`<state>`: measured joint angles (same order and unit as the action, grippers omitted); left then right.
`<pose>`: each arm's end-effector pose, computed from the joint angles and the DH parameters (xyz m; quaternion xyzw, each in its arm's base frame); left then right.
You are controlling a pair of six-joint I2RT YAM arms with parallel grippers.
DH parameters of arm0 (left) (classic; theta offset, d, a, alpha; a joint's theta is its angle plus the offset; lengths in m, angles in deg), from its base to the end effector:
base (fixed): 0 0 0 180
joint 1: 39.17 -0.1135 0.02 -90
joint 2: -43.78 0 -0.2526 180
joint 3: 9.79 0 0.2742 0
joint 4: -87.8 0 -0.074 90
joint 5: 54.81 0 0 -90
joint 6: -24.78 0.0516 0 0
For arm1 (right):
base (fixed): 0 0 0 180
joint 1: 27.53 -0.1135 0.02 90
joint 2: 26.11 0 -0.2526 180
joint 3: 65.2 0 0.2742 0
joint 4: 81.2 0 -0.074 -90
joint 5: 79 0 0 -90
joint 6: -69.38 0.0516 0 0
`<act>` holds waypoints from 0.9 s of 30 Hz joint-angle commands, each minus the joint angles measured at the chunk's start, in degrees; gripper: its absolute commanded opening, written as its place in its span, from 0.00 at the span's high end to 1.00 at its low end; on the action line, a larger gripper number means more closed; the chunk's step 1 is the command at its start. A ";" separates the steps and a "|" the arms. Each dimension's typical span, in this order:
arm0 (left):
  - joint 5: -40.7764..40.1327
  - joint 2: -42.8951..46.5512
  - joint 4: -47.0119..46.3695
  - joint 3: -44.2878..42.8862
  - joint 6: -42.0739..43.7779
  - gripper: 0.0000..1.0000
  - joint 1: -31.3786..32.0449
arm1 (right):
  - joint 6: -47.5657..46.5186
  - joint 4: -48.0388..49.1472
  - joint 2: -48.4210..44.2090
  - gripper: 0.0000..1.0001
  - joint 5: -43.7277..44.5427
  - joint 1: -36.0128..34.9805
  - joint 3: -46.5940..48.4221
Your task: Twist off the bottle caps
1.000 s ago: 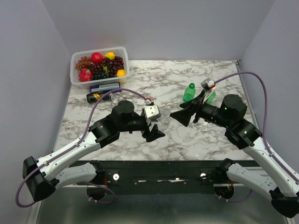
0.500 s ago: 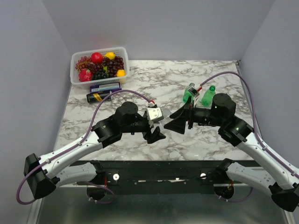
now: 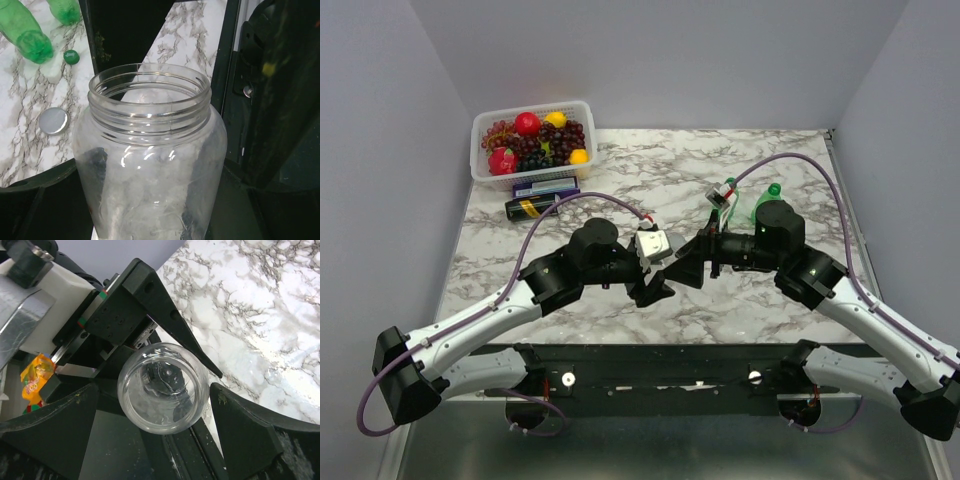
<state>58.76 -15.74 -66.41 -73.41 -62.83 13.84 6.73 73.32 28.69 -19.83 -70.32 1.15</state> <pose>0.1508 -0.2345 0.3060 0.4781 0.6639 -0.3878 0.4246 0.1713 0.1946 0.3463 -0.2643 0.7304 0.5126 0.3658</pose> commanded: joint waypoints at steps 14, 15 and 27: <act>-2.30 -0.94 0.12 -1.05 0.68 0.72 0.34 | -0.28 5.02 3.29 0.53 1.91 -3.18 -2.12; -2.65 -0.94 -0.05 -0.96 0.51 0.63 0.34 | -0.63 4.84 3.03 0.58 2.52 -3.18 -2.21; -7.57 -1.64 0.21 -1.40 -1.78 0.01 0.25 | -4.14 -0.15 0.30 0.81 18.51 -3.09 -1.95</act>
<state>55.85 -16.86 -65.43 -73.41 -63.55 13.84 5.29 76.10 29.90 -10.82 -73.23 -1.47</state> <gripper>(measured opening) 0.986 0.769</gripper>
